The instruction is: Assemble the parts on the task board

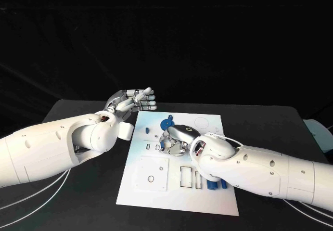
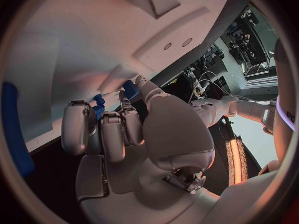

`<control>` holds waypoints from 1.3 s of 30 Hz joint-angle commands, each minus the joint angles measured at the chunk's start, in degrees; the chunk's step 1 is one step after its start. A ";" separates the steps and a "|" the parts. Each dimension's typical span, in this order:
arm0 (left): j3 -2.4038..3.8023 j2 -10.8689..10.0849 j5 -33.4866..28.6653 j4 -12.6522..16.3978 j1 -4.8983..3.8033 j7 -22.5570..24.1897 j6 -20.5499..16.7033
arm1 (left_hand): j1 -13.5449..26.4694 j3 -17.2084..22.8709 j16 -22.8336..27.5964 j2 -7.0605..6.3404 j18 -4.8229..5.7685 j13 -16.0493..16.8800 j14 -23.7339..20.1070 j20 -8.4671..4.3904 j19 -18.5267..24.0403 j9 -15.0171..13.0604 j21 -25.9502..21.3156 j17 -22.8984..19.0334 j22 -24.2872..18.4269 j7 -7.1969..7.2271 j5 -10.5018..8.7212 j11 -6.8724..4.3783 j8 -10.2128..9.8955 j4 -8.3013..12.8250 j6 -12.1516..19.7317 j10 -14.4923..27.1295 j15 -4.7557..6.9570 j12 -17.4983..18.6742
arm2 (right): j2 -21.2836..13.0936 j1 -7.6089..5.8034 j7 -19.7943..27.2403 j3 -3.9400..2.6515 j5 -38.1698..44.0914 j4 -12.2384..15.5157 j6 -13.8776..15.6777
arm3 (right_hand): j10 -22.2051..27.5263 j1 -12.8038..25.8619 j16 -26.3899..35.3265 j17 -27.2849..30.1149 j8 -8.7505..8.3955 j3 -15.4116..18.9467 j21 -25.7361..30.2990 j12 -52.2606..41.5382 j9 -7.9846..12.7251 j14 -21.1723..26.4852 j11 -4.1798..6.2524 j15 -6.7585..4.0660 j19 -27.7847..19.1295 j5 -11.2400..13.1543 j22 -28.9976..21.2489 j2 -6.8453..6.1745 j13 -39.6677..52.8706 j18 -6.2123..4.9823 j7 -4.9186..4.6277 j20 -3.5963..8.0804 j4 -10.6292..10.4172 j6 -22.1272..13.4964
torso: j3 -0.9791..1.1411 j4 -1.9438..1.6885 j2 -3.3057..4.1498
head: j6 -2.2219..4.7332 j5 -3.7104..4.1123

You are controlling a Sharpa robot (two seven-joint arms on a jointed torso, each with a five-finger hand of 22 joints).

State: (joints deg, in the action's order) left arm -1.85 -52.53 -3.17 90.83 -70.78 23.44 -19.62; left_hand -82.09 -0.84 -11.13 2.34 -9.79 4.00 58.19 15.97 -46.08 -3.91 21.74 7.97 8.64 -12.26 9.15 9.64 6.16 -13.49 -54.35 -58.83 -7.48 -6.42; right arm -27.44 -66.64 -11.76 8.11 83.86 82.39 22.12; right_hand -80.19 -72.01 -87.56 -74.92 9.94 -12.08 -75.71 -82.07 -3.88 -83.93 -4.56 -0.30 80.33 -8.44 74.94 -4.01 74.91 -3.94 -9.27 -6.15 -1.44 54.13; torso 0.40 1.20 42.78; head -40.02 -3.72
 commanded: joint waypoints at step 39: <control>-0.01 2.81 51.12 -4.25 -3.76 -49.50 19.32 | 9.07 -3.30 -67.63 -0.16 4.20 60.40 27.78 -14.07 -30.63 -15.84 54.44 65.59 51.49 8.18 0.03 -10.01 24.35 -3.17 -0.59 -16.00 11.30 -66.20 | -25.05 -11.49 17.62 -0.95 -36.06 9.95 1.95 | 3.07 -1.16 1.70 -8.37 2.60 6.81 4.39 1.75 -0.77 -4.34 -0.17 0.67 -2.02 -4.87 0.11 1.49 1.88 -0.78 -0.23 -0.30 -2.67 -2.91 | 0.43 0.56 -1.69 | -0.49 -0.83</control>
State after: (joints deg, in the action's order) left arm -1.89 -50.05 38.59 86.69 -74.29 -17.39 -5.09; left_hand -73.42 -3.89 -78.59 2.20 -6.24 63.24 83.99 1.94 -76.52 -18.93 75.46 73.52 59.08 -4.12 9.19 -0.33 29.48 -16.69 -55.63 -74.63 3.48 -71.62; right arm -52.39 -78.07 5.13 7.21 50.51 92.55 25.05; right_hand -76.93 -73.68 -86.01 -74.91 12.19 -5.52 -71.17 -80.23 -4.65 -84.15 -4.55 0.71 77.90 -12.99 74.95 -2.64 74.91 -4.84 -9.51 -6.55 -3.91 51.69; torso 0.73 1.74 41.20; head -40.41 -4.45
